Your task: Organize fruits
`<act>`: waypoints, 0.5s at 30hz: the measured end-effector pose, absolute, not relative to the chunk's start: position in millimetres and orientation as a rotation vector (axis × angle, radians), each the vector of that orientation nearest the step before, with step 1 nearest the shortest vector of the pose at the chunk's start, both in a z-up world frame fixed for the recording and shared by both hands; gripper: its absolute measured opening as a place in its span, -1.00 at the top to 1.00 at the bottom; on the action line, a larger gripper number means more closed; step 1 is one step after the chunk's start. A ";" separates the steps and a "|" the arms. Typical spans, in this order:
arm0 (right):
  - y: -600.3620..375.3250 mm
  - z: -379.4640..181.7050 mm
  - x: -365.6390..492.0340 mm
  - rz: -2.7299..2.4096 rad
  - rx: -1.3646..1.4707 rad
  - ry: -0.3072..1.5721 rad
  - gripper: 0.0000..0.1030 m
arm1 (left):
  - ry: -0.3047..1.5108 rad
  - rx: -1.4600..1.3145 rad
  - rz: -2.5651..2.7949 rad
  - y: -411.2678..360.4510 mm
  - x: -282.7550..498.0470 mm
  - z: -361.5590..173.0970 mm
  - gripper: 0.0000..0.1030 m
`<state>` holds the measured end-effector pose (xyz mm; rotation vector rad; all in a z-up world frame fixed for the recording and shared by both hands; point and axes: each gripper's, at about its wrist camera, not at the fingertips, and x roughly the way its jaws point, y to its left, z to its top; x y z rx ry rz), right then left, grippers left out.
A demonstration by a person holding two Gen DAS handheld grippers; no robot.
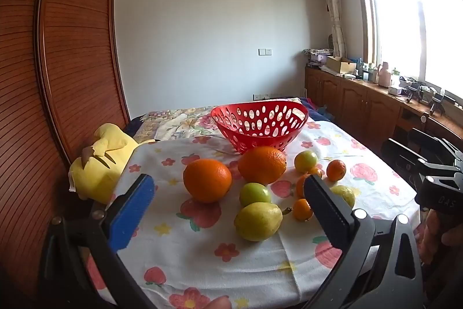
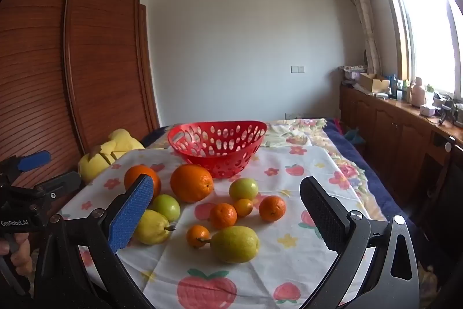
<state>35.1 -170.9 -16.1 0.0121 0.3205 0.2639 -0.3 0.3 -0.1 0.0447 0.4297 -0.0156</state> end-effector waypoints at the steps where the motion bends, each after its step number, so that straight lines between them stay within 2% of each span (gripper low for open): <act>1: -171.0 -16.0 35.0 0.261 0.012 0.320 -1.00 | 0.431 0.044 -0.015 0.2 -0.4 0.0 -1.00; 15: -173.7 -16.7 37.3 0.249 0.011 0.314 -1.00 | 0.425 0.037 -0.024 3.3 -5.4 2.9 -1.00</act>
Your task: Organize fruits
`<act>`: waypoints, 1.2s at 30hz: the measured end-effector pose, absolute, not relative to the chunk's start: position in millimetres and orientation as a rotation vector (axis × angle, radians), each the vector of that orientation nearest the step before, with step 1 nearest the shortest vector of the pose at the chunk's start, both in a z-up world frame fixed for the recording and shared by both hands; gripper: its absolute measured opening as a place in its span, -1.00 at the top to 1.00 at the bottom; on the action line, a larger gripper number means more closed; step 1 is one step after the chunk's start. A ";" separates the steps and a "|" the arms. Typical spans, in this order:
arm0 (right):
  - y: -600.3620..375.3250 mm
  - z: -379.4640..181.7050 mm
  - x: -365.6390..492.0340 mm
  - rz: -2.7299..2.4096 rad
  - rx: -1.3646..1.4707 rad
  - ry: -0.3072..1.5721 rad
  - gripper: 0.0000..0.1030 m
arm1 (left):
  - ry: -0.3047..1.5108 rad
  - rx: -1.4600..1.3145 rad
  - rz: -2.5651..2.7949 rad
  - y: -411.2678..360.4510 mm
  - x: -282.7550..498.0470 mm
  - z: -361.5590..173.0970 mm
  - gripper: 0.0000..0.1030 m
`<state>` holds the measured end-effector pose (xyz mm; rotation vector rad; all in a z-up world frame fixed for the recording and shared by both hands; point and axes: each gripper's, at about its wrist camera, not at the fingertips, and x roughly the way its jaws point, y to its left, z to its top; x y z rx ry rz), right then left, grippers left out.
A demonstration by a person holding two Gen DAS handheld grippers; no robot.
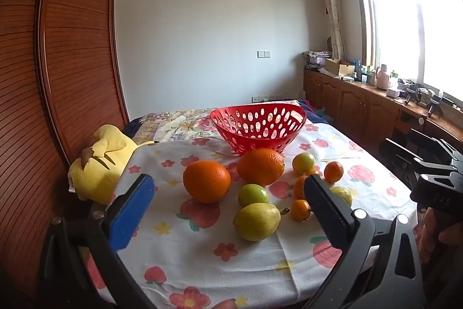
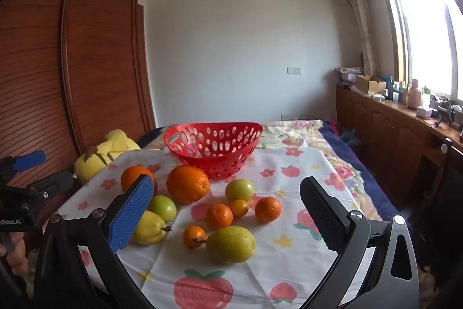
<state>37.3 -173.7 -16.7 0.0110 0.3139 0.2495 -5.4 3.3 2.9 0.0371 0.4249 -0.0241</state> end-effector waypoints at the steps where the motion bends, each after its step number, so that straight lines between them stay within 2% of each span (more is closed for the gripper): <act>1: -173.7 -16.3 36.7 0.248 0.011 0.312 -1.00 | 0.424 0.037 -0.024 3.0 -5.7 2.7 -1.00; 36: -171.4 -8.0 28.3 0.227 0.002 0.291 -1.00 | 0.393 0.043 -0.030 2.1 -15.0 11.9 -1.00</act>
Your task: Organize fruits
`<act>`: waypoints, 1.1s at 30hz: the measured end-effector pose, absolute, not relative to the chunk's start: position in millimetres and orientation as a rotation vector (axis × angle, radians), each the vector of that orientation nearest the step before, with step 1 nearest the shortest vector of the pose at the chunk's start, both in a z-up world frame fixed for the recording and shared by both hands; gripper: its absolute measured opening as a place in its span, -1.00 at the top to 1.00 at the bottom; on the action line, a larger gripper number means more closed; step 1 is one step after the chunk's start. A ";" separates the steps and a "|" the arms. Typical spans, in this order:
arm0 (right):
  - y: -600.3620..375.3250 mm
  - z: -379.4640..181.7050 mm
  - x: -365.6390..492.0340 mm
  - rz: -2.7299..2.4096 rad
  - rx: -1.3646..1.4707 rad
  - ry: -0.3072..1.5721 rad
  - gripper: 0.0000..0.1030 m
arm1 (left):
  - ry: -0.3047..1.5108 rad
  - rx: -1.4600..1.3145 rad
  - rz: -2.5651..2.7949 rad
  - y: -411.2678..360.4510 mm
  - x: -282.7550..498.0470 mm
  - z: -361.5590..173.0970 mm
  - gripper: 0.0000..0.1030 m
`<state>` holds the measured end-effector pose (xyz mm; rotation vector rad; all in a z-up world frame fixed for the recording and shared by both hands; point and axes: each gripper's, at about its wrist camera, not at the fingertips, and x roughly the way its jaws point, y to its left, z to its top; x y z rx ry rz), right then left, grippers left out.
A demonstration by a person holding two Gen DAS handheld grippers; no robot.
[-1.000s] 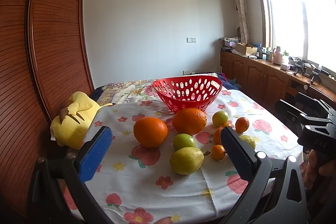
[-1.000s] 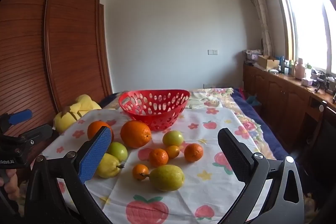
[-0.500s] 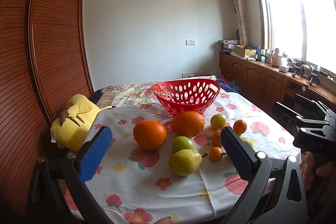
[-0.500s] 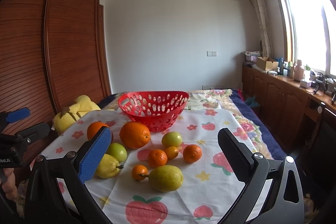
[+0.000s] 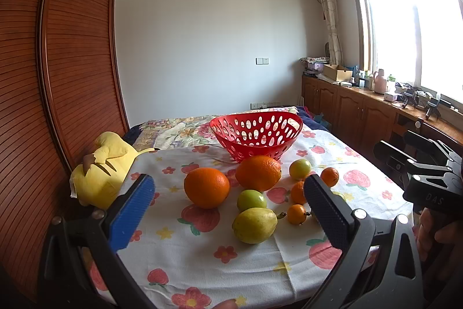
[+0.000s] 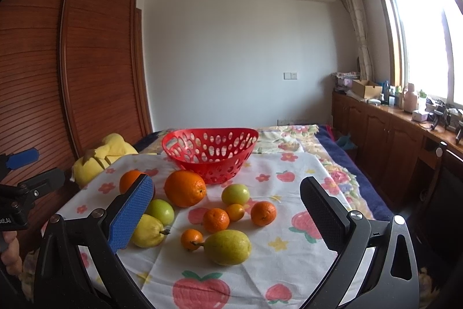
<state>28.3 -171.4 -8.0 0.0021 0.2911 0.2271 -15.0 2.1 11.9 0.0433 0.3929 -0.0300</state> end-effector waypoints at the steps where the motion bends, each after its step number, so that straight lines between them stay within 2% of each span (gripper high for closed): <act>1: -171.8 -7.9 28.2 0.227 0.003 0.290 -1.00 | 0.392 0.044 -0.030 2.2 -15.2 12.6 -1.00; 33: -168.2 -8.0 28.7 0.230 0.000 0.289 -1.00 | 0.382 0.043 -0.033 2.1 -20.0 16.0 -1.00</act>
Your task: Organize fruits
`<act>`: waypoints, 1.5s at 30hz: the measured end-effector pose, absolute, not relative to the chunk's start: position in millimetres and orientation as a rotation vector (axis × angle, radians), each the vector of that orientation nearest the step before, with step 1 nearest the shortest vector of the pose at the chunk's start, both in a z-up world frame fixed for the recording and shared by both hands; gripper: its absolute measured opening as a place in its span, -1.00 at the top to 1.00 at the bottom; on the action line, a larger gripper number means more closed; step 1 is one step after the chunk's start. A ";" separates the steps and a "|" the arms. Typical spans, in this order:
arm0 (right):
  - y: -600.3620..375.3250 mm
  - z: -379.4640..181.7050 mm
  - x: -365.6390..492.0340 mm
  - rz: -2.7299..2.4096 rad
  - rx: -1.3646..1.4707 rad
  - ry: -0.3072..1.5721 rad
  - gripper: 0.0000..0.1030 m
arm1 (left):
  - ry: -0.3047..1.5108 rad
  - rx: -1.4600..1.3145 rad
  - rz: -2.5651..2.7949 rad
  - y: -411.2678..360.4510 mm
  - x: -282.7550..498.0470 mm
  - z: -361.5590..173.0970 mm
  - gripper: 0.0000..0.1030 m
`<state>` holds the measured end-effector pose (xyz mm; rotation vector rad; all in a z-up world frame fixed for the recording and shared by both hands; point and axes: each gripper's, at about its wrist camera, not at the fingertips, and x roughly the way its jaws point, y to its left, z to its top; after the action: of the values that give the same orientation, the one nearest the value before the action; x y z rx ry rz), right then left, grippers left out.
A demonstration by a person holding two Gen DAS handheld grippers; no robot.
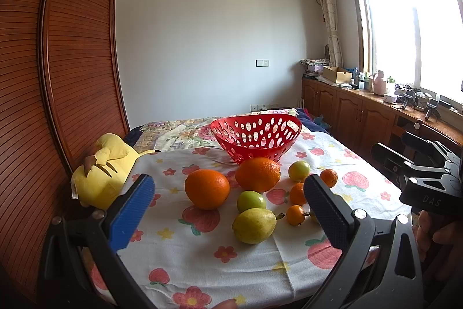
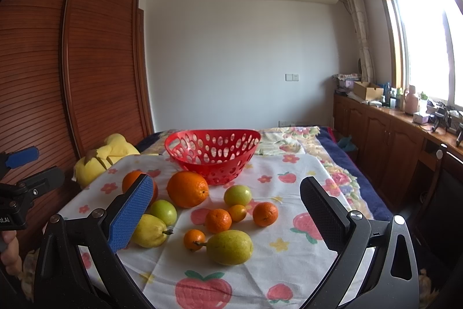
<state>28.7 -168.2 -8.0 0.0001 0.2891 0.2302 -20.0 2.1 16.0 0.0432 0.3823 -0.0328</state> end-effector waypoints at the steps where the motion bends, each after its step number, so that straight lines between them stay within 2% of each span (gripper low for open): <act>1: -168.6 -8.4 28.6 0.230 0.001 0.289 -1.00 | 0.382 0.043 -0.033 2.3 -20.8 15.6 -1.00; 10: -166.9 -16.8 29.1 0.237 -0.005 0.308 -1.00 | 0.403 0.037 -0.034 3.1 -18.7 6.5 -1.00; 25: -166.5 -68.3 61.8 0.284 -0.065 0.438 -1.00 | 0.538 -0.012 -0.072 9.1 15.3 -50.7 -1.00; 45: -161.2 -118.9 104.2 0.376 -0.092 0.591 -0.81 | 0.657 -0.038 -0.137 5.1 52.2 -100.3 -0.94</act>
<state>104.2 -161.2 -118.9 -0.0917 0.5908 0.3758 52.2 5.1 -100.3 -0.0377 0.6568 -0.1367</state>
